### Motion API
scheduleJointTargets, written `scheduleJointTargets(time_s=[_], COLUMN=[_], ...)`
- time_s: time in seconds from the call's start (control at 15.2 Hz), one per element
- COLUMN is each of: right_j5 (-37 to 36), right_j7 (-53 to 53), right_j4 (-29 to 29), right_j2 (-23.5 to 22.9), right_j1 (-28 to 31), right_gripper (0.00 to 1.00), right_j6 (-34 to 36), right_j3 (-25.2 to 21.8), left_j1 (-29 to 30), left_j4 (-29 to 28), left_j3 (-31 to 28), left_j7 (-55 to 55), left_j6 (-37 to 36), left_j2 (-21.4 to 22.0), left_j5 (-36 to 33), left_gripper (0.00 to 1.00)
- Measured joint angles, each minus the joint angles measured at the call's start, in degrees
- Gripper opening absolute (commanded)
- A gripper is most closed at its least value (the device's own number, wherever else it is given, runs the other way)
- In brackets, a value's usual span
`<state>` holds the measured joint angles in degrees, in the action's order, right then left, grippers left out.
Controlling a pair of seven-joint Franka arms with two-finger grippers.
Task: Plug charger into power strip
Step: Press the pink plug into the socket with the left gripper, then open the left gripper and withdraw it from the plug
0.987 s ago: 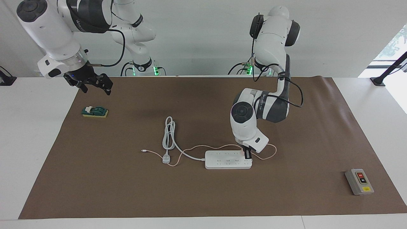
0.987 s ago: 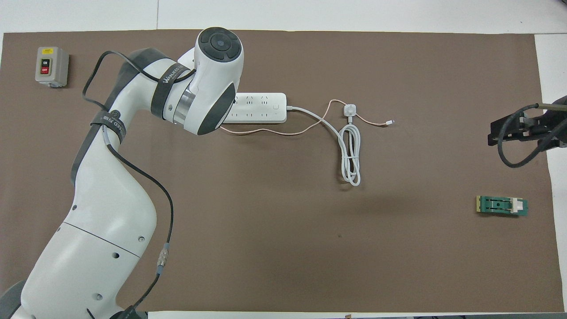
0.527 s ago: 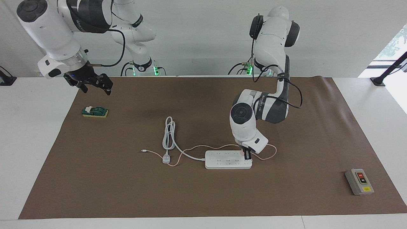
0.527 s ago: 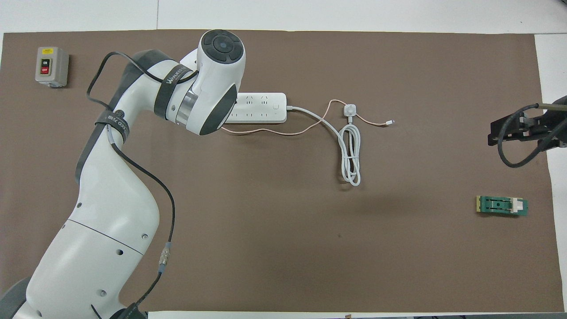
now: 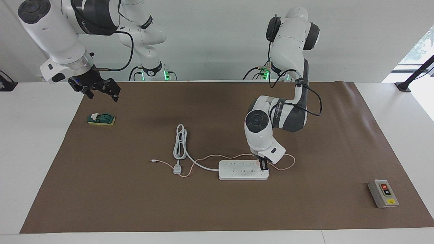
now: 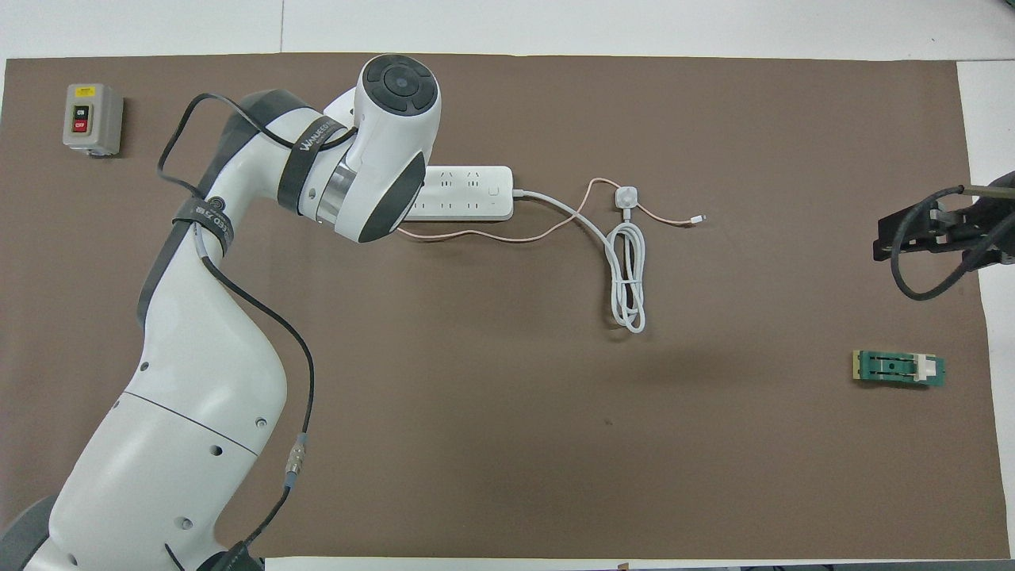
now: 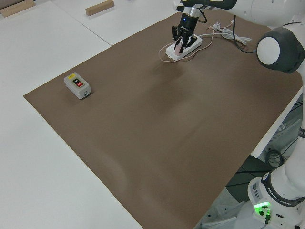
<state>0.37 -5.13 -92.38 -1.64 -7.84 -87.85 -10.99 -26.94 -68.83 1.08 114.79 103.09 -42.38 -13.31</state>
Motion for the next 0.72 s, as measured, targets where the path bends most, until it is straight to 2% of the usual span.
scheduleJointTargets(time_s=[0.07, 0.13, 0.46, 0.72], right_j5=[0.0, 0.0, 0.0, 0.0], right_j7=[0.0, 0.0, 0.0, 0.0], right_j4=[0.0, 0.0, 0.0, 0.0], right_j2=[0.0, 0.0, 0.0, 0.0], right_j1=[0.0, 0.0, 0.0, 0.0], right_gripper=[1.00, 1.00, 1.00, 1.00], right_j6=[0.0, 0.0, 0.0, 0.0], right_j3=[0.0, 0.0, 0.0, 0.0], left_j1=[0.0, 0.0, 0.5, 2.7], left_j4=[0.0, -0.1, -0.2, 0.3], left_j3=[0.0, 0.0, 0.1, -0.2], left_j7=[-0.8, -2.4, -7.2, -12.1], left_j6=[0.0, 0.2, -0.1, -4.4], left_j2=[0.0, 0.0, 0.3, 4.3], left_j5=[0.0, 0.0, 2.3, 4.7], left_gripper=[0.74, 1.00, 1.00, 1.00])
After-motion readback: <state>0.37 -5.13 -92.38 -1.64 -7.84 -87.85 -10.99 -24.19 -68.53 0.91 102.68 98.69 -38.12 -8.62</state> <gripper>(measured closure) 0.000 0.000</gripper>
